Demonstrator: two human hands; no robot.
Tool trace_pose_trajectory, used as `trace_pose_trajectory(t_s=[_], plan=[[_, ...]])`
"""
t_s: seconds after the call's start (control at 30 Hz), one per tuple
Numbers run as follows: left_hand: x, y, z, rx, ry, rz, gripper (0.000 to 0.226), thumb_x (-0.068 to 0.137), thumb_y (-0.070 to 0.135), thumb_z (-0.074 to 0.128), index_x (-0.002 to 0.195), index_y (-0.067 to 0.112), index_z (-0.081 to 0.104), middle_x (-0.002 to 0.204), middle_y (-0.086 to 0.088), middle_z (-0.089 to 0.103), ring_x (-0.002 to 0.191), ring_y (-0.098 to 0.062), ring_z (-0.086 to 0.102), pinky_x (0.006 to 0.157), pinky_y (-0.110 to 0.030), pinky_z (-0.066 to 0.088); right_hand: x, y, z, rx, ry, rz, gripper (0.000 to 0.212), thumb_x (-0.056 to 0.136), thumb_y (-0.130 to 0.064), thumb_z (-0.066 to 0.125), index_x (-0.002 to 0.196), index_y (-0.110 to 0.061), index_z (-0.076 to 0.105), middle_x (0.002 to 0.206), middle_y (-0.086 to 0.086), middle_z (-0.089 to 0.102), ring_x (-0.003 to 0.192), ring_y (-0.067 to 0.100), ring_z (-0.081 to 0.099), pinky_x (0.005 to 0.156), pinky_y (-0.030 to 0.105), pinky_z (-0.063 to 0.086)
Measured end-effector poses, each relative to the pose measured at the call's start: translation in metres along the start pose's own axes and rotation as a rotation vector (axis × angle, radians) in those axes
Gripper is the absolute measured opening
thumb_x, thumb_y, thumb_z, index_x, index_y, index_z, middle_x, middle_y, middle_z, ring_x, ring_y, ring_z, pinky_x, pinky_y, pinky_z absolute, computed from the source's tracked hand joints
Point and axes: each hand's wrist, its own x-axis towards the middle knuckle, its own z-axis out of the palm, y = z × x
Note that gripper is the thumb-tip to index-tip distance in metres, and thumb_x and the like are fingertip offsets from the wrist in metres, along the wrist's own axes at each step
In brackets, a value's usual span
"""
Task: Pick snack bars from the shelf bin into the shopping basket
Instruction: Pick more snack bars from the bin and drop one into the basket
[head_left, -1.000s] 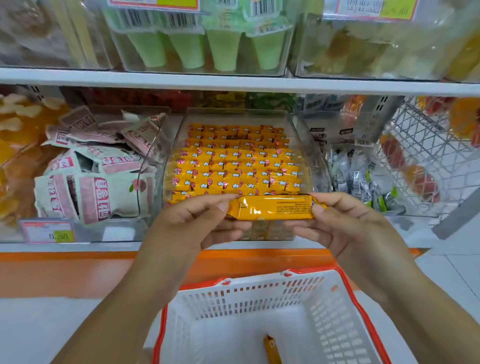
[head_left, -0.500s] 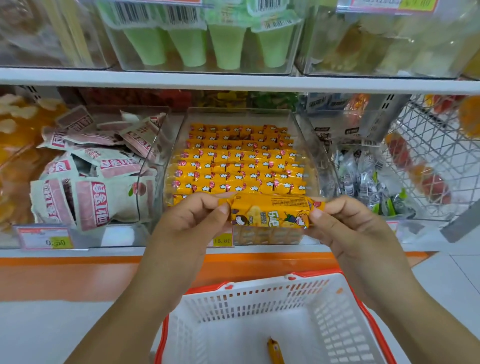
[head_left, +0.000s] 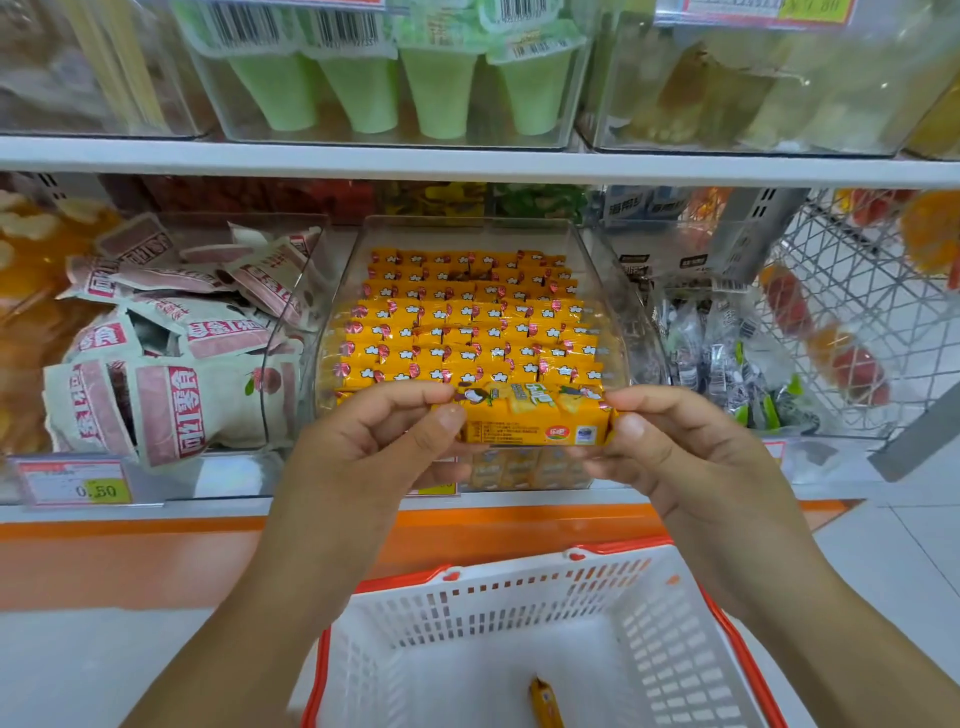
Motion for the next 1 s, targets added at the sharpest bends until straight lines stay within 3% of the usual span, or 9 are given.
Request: trace_pose_trajectory(t_s=[0.13,0.27,0.4,0.5,0.6,0.7,0.8,0.9,1.0], plan=[[0.002,0.0,-0.002,0.0,-0.045,-0.036,0.031,0.062,0.019,0.071,0.093,0.017,0.071,0.088,-0.007,0.077,0.077,-0.025,0.075,0.069,-0.024,0.06,0.002,0.0,-0.001,0.059,-0.04,0.025,0.049,0.05,-0.044,0.093,0.09,-0.023,0.074,0.091,0.014,0.074,0.083,0.031,0.074,0.074,0.027,0.058],[0.002,0.0,-0.002,-0.076,-0.065,-0.045,0.02,0.071,0.014,0.065,0.09,0.009,0.071,0.079,-0.01,0.076,0.08,-0.028,0.075,0.067,-0.024,0.06,0.002,-0.003,0.0,0.167,-0.019,0.056,0.023,0.063,-0.02,0.074,0.085,-0.012,0.073,0.09,0.022,0.073,0.077,0.03,0.073,0.067,0.026,0.059],[0.001,0.0,-0.003,-0.117,-0.08,-0.057,0.017,0.075,0.014,0.061,0.085,0.015,0.075,0.082,-0.016,0.075,0.083,-0.03,0.075,0.067,-0.024,0.06,0.002,-0.003,-0.001,0.167,-0.015,0.076,0.027,0.066,-0.018,0.069,0.087,-0.001,0.068,0.088,0.024,0.072,0.077,0.03,0.073,0.065,0.026,0.059],[0.002,0.0,-0.004,-0.115,-0.093,-0.08,0.023,0.075,0.014,0.06,0.095,0.012,0.073,0.083,-0.016,0.076,0.086,-0.029,0.075,0.069,-0.023,0.059,0.003,-0.002,-0.003,0.181,-0.014,0.093,0.019,0.067,-0.02,0.069,0.082,-0.008,0.073,0.088,0.022,0.073,0.079,0.029,0.074,0.066,0.026,0.059],[0.002,0.001,-0.008,-0.122,-0.131,-0.094,0.031,0.075,0.01,0.061,0.104,0.014,0.072,0.085,-0.011,0.076,0.09,-0.028,0.075,0.074,-0.024,0.059,0.004,-0.004,-0.005,0.207,-0.079,0.102,0.024,0.068,-0.021,0.073,0.09,-0.011,0.076,0.094,0.021,0.073,0.088,0.031,0.073,0.071,0.026,0.059],[0.002,0.003,-0.01,-0.1,-0.113,-0.084,0.029,0.073,0.009,0.062,0.1,0.015,0.072,0.082,-0.01,0.075,0.085,-0.025,0.075,0.071,-0.023,0.059,0.004,-0.006,-0.006,0.188,-0.097,0.118,0.025,0.066,-0.015,0.069,0.089,-0.013,0.078,0.092,0.019,0.074,0.088,0.031,0.074,0.07,0.026,0.059],[0.002,0.002,-0.01,-0.057,-0.071,-0.061,0.017,0.071,0.016,0.066,0.085,0.017,0.075,0.084,-0.011,0.076,0.081,-0.025,0.075,0.069,-0.024,0.06,0.005,-0.003,-0.005,0.137,-0.086,0.094,0.017,0.064,-0.021,0.077,0.081,-0.017,0.076,0.091,0.018,0.074,0.084,0.029,0.074,0.069,0.027,0.059],[0.003,0.001,-0.008,-0.018,-0.075,-0.037,0.007,0.074,0.022,0.065,0.071,0.022,0.071,0.092,-0.006,0.077,0.087,-0.022,0.074,0.077,-0.024,0.059,0.006,0.002,-0.008,0.022,-0.048,0.067,0.038,0.055,-0.046,0.091,0.073,-0.021,0.068,0.1,0.019,0.071,0.09,0.034,0.07,0.08,0.032,0.057],[0.002,0.0,-0.005,0.008,-0.073,-0.027,0.013,0.088,0.01,0.058,0.075,0.011,0.06,0.09,-0.008,0.076,0.087,-0.021,0.074,0.078,-0.026,0.06,0.005,0.004,-0.007,-0.008,-0.041,0.049,0.041,0.055,-0.052,0.089,0.069,-0.021,0.065,0.103,0.021,0.069,0.095,0.04,0.065,0.085,0.036,0.057]])
